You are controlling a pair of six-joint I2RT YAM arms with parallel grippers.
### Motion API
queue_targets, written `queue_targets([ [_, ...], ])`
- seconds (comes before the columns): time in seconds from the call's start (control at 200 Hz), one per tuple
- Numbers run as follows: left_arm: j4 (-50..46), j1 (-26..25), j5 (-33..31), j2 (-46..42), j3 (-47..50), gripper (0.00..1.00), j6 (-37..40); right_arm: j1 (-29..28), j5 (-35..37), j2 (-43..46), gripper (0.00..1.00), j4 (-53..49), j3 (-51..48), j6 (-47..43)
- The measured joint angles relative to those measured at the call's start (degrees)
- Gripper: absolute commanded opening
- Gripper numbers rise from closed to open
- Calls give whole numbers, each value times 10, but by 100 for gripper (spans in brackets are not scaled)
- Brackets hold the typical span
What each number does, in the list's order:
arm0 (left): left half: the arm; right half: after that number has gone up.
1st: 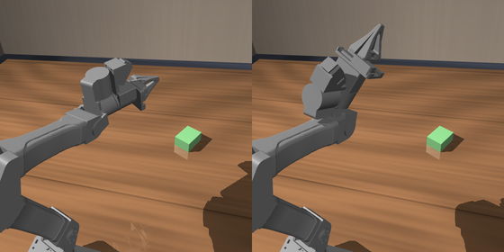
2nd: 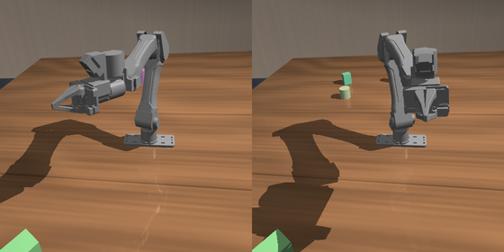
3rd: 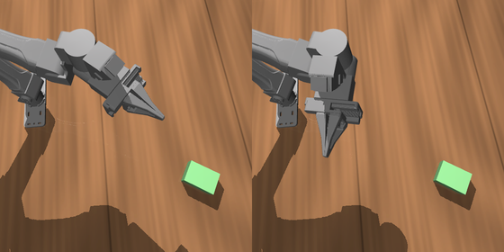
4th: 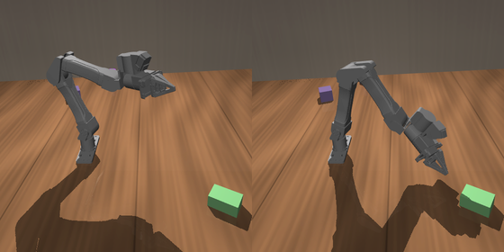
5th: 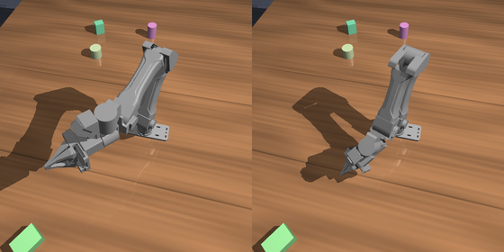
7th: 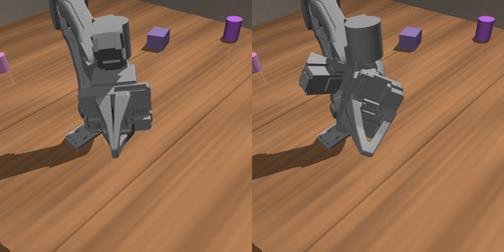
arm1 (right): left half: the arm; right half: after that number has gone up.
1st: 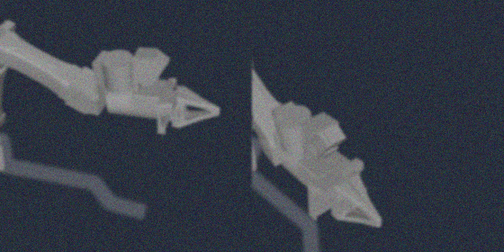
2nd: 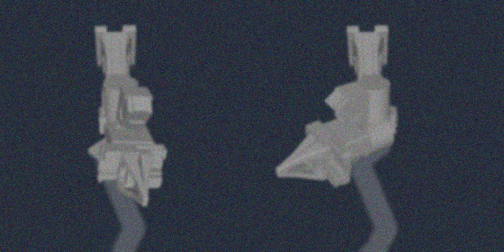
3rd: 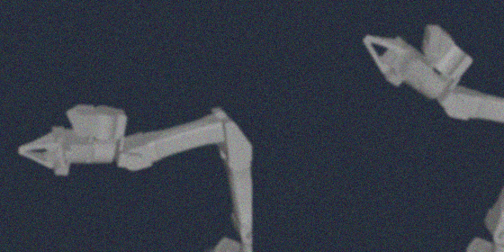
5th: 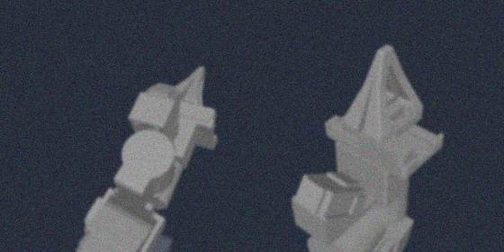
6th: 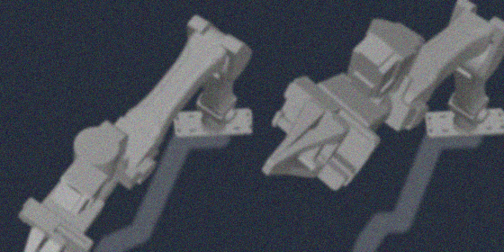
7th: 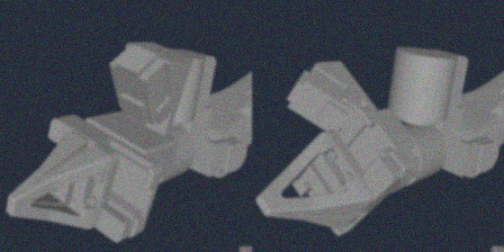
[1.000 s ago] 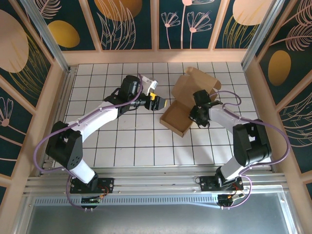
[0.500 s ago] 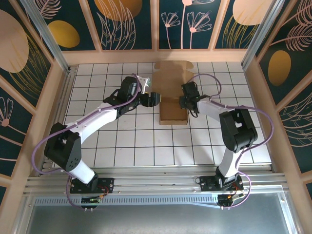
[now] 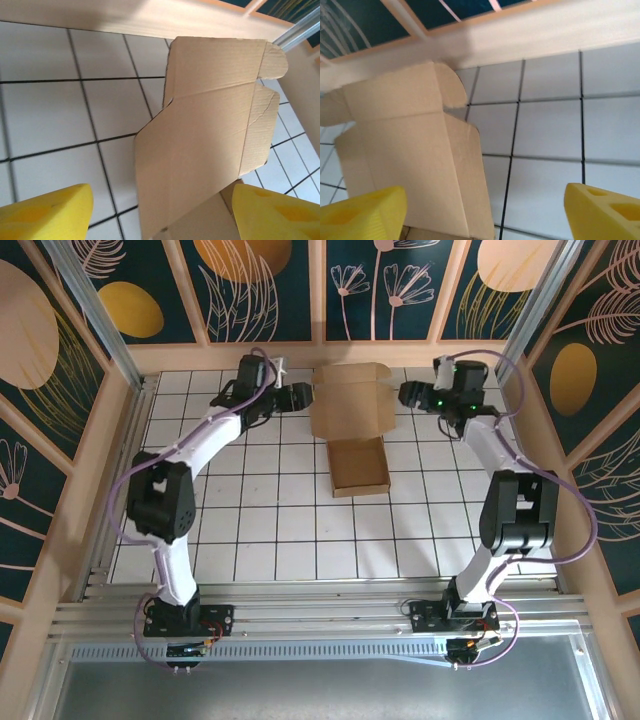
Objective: Fold the paper box
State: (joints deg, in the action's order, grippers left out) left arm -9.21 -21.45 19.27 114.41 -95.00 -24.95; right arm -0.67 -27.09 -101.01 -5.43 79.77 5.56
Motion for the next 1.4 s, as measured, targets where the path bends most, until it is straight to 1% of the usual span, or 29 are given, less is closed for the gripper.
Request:
queue_targets([
  [0.065,-19,-3,10,36,-36,73,1,6,-43,-43,75,-5,47,-11],
  [0.13,-31,-4,13,56,-51,72,1,4,-77,-86,73,-14,83,-23],
  [0.25,-49,-6,16,70,-50,70,0,-1,-117,-139,71,-32,102,-43],
  [0.45,-46,-5,45,78,-43,59,-4,-2,-146,-177,49,-58,103,-66],
  [0.531,-43,-5,61,85,-38,55,-5,-2,-150,-182,43,-60,105,-66],
  [0.591,-43,-5,69,91,-37,53,-7,-3,-150,-182,42,-61,105,-67],
  [0.741,-43,-5,78,100,-37,46,-7,-6,-150,-182,32,-61,105,-69],
  [0.826,-43,-5,80,102,-37,43,-7,-8,-150,-182,30,-61,105,-70],
  [1.006,-42,-5,101,104,-37,40,-9,-12,-150,-182,27,-60,105,-70],
  [1.051,-40,-5,107,105,-37,38,-10,-13,-150,-182,24,-60,105,-70],
  [1.176,-34,-5,118,110,-38,31,-13,-20,-146,-182,19,-59,105,-70],
  [1.196,-35,-5,118,111,-39,28,-13,-21,-145,-182,18,-59,105,-69],
  [1.226,-35,-5,118,112,-40,27,-13,-23,-143,-182,18,-59,104,-70],
  [1.311,-35,-5,118,116,-45,25,-11,-28,-135,-182,16,-59,104,-70],
  [1.402,-37,-4,116,121,-53,24,-8,-32,-128,-182,11,-52,99,-68],
])
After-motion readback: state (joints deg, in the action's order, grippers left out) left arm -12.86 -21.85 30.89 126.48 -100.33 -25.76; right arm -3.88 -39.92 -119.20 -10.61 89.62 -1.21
